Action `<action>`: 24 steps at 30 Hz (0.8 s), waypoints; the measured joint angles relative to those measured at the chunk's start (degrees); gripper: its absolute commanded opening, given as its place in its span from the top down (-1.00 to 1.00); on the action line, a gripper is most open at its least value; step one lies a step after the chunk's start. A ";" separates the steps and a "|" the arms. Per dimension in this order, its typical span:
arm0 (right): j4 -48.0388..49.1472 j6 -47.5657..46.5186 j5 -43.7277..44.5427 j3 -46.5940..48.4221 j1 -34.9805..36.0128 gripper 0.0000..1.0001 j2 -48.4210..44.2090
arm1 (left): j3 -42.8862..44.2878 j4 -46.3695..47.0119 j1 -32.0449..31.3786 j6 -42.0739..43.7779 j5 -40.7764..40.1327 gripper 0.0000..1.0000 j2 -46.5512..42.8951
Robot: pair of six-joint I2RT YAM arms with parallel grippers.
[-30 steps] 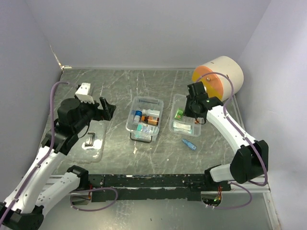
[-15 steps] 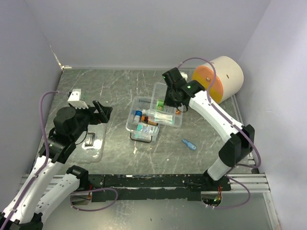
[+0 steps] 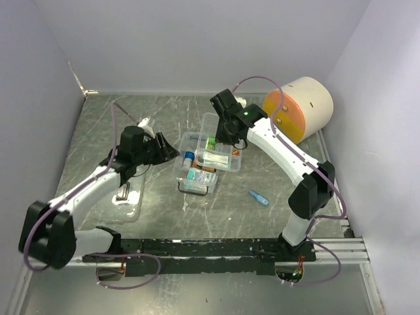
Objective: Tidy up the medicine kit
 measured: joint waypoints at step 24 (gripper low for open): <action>1.90 -1.36 -0.81 -2.58 0.02 1.00 0.02 | 5.16 -0.61 -1.27 0.02 5.57 -0.06 8.87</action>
